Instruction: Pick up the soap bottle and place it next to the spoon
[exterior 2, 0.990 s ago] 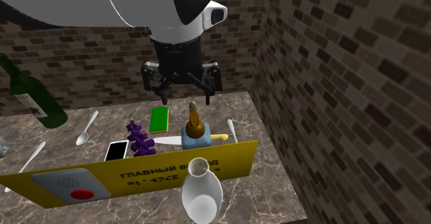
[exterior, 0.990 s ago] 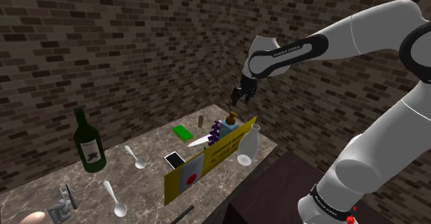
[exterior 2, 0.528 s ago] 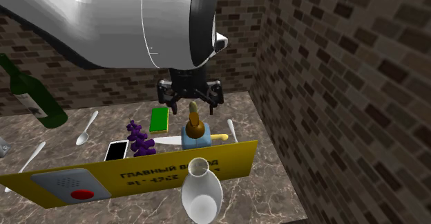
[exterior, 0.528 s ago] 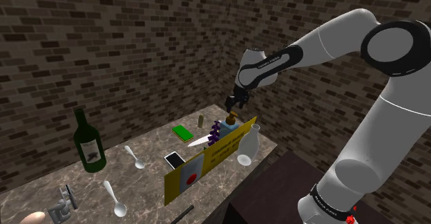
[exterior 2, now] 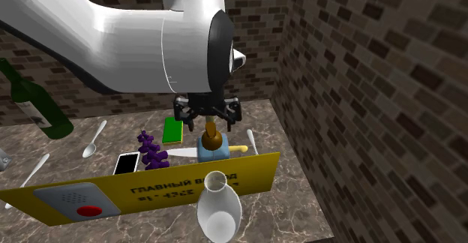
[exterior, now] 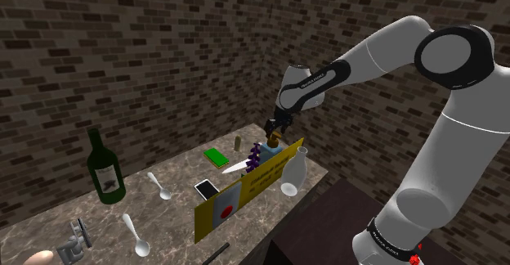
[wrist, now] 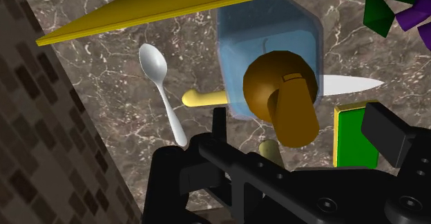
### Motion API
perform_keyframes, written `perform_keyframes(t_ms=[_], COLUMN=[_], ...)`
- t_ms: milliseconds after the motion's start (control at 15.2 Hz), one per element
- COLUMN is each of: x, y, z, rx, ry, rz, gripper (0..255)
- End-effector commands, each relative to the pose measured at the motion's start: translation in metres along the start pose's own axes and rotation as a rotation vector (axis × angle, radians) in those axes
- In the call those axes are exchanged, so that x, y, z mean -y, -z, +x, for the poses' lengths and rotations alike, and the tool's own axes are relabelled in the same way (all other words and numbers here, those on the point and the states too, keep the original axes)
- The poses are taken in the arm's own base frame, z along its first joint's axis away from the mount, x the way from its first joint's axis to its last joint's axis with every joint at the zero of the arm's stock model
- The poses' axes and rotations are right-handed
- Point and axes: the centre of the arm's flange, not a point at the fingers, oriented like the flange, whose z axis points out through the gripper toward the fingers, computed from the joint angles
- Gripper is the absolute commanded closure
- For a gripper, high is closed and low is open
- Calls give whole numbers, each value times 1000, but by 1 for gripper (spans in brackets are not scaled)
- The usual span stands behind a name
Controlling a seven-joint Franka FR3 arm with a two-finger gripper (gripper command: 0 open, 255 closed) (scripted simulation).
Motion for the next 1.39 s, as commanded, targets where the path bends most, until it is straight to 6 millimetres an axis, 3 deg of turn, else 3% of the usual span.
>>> perform_keyframes(t_ms=[0,198,264,858,1320], x=[0,0,0,0,0], y=[-1,0,0,-1,36], z=[0,0,0,0,4], rx=[0,0,0,0,0], ry=[0,0,0,0,0], rz=[0,0,0,0,0], gripper=[0,0,255,255,255])
